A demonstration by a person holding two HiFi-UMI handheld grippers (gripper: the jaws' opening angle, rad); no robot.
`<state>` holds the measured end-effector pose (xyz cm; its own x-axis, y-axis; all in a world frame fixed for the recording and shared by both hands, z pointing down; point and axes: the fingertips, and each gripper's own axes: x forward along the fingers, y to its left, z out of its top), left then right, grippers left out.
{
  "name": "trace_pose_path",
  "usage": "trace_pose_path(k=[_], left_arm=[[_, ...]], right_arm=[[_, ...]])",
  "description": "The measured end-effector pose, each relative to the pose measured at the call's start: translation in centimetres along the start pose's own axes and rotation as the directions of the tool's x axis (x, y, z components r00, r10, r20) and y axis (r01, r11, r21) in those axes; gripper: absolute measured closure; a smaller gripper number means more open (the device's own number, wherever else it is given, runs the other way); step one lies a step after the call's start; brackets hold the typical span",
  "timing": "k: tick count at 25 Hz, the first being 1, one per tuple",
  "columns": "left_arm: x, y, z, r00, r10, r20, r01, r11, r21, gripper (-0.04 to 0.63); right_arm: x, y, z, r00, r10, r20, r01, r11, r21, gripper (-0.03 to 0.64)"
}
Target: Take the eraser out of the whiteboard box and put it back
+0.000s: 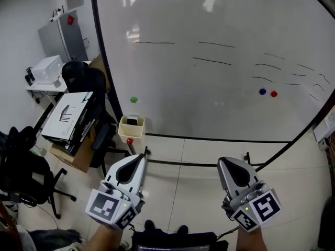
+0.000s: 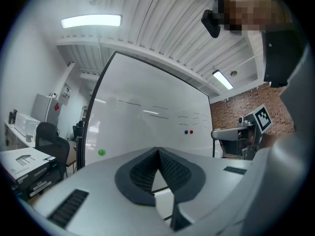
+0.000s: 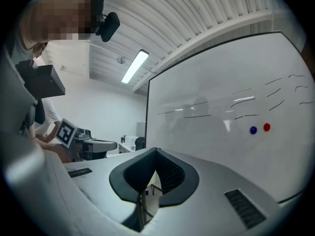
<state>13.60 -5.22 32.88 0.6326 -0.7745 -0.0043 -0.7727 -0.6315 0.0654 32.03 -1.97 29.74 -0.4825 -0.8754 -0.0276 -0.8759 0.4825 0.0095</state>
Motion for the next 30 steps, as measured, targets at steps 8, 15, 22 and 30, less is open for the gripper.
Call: trace_pose_path(k=[8,15,22,30], left_arm=[[-1.3,-0.9,0.0,1.0,-0.017,-0.026,0.018,1.0,0.024,0.566],[-1.8,-1.4,0.6,0.999,-0.039,-0.019,0.04,0.998,0.039,0.566],[-2.2,-1.5,0.6,0.999,-0.048,-0.01,0.048,0.999,0.017,0.566],[-2.5,-2.1,0.5,0.999,-0.052,-0.014,0.052,0.999,0.012,0.566]], right_arm=[[-2.7,-0.9,0.6,0.997,-0.074,0.036,0.072,0.995,0.066,0.598],[-3.9,-0.5,0.9,0.994,-0.1,0.045,0.095,0.991,0.093,0.6],[-4.5,0.0,1.3,0.993,-0.109,0.047,0.106,0.992,0.066,0.6],[-4.9,0.6,1.1,0.994,-0.106,0.039,0.104,0.993,0.06,0.6]])
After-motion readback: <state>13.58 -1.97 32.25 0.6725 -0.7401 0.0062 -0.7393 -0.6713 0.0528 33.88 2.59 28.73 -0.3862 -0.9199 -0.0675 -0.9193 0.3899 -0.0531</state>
